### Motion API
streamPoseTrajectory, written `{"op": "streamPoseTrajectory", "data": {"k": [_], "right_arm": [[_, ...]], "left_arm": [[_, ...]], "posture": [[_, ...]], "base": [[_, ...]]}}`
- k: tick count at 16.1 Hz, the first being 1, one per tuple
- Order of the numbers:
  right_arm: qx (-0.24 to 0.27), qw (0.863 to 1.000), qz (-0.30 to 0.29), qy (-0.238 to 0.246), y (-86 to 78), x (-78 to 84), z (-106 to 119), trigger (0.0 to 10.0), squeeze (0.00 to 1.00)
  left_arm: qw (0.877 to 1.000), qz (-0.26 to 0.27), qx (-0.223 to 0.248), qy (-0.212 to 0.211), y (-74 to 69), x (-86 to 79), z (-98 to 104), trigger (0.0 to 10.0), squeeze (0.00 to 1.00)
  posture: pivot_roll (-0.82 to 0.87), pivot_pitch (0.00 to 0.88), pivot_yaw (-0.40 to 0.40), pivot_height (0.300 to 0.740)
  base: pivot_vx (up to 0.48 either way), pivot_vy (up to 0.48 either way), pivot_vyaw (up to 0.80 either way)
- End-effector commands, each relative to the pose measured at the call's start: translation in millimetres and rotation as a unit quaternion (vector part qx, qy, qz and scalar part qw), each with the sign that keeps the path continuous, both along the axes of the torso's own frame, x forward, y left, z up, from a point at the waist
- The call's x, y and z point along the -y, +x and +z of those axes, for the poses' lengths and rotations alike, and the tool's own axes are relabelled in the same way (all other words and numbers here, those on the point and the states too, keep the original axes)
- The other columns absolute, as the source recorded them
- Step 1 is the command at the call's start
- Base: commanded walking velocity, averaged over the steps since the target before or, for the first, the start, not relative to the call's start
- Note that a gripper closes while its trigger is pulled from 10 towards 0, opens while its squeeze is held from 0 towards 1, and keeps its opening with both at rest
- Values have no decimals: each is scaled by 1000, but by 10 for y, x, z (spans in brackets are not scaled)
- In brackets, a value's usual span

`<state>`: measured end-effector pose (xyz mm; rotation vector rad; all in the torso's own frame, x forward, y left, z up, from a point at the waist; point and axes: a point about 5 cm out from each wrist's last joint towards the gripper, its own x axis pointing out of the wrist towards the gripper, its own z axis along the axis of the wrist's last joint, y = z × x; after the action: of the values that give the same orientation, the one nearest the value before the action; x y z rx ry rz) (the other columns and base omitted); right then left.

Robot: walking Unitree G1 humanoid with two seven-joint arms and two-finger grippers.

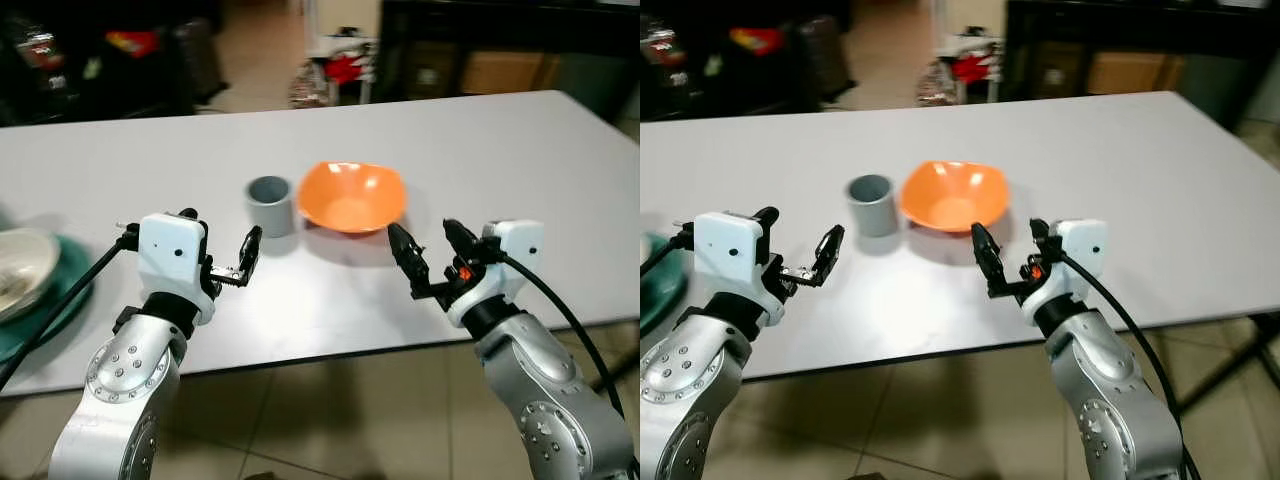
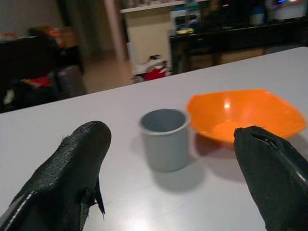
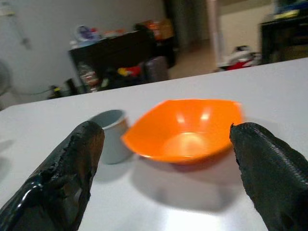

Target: Setting the table

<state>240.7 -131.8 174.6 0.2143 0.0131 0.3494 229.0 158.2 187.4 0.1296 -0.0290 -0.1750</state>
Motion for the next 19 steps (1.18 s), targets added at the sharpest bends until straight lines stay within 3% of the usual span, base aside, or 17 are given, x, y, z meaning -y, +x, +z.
{"op": "streamPoseTrajectory", "data": {"k": [1,12,19], "right_arm": [[4,1000,15,-9,-9,-45,-12,10000,1000],[-7,1000,12,25,50,-57,-28,10000,1000],[4,999,25,30,47,-70,63,10000,1000]], "left_arm": [[1000,9,-1,9,-18,-34,12,10000,0],[1000,29,5,10,-40,-133,90,10000,0],[999,30,1,14,-50,-106,88,10000,0]], "posture": [[-8,0,77,740],[21,0,57,740],[26,0,46,740]], "base": [[0,0,800],[0,339,800],[0,391,800]]}}
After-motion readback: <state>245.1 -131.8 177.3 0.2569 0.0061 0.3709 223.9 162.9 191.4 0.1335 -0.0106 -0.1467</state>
